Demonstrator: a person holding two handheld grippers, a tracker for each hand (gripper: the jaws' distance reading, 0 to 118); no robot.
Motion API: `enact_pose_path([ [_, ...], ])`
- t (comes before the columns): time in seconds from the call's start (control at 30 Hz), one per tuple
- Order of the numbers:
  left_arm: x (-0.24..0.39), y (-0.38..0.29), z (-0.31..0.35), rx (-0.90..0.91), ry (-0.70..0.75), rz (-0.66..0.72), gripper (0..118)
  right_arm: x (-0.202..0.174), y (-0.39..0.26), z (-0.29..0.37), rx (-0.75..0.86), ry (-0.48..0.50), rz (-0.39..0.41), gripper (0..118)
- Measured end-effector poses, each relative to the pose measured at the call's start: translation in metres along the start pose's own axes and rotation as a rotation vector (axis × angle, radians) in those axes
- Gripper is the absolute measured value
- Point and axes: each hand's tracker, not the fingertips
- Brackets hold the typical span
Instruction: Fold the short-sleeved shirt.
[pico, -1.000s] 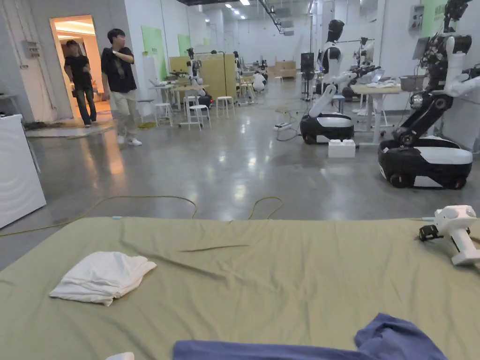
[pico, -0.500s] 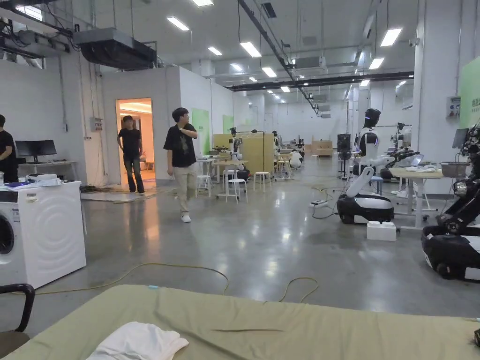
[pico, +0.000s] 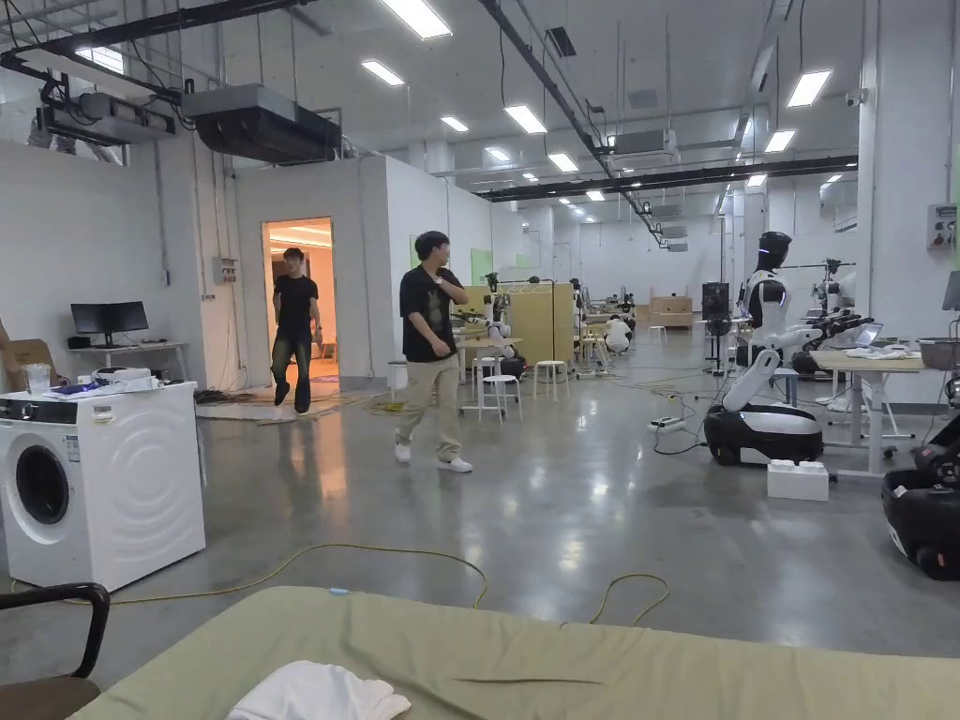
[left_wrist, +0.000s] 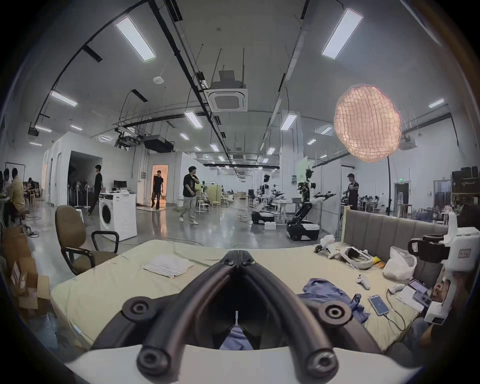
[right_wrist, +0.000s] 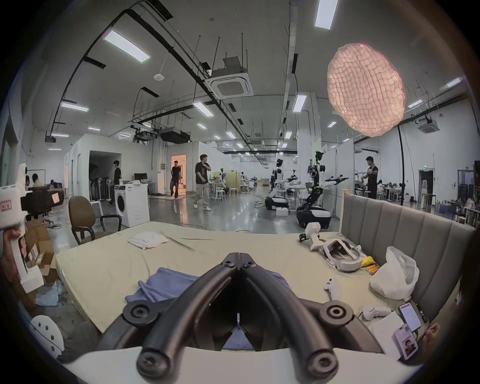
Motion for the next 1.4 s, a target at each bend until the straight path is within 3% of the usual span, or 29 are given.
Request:
enact_pose_path([
  [0.4, -0.018, -0.014, -0.021, -0.126, -0.012, 0.002, 0, 0.004, -0.007, -0.019, -0.037, 0.006, -0.075, 0],
  [0.5, -0.027, -0.044, -0.041, -0.18, -0.065, 0.02, 8, 0.009, -0.015, -0.021, -0.062, 0.028, -0.128, 0],
  [0.53, -0.031, -0.056, -0.05, -0.213, -0.082, 0.045, 16, 0.009, -0.017, -0.02, -0.071, 0.031, -0.136, 0],
  [0.6, -0.037, -0.086, -0.073, -0.311, -0.099, 0.098, 71, 0.01, -0.023, -0.019, -0.1, 0.031, -0.147, 0],
  [0.63, -0.041, -0.1, -0.085, -0.364, -0.104, 0.118, 90, 0.011, -0.027, -0.019, -0.116, 0.032, -0.15, 0],
  [0.67, -0.046, -0.116, -0.103, -0.429, -0.109, 0.145, 96, 0.013, -0.03, -0.018, -0.137, 0.029, -0.152, 0],
  [0.9, -0.076, -0.231, -0.203, -0.755, -0.002, 0.256, 96, 0.033, -0.059, -0.008, -0.296, -0.018, -0.16, 0],
  [1.03, -0.083, -0.27, -0.233, -0.801, -0.02, 0.269, 94, 0.046, -0.071, -0.006, -0.353, -0.067, -0.192, 0],
  [1.1, -0.08, -0.282, -0.248, -0.88, 0.001, 0.271, 79, 0.052, -0.078, -0.007, -0.372, -0.083, -0.223, 0],
  [1.17, -0.072, -0.293, -0.253, -0.905, -0.01, 0.236, 47, 0.055, -0.085, -0.009, -0.388, -0.101, -0.236, 0],
  [1.23, -0.064, -0.3, -0.257, -0.922, 0.049, 0.15, 41, 0.056, -0.092, -0.015, -0.422, -0.114, -0.241, 0],
  [1.33, -0.061, -0.295, -0.254, -0.91, 0.045, 0.156, 13, 0.058, -0.102, -0.026, -0.461, -0.11, -0.24, 0],
  [1.4, -0.054, -0.295, -0.252, -0.917, 0.03, 0.125, 10, 0.062, -0.109, -0.042, -0.487, -0.107, -0.245, 0],
])
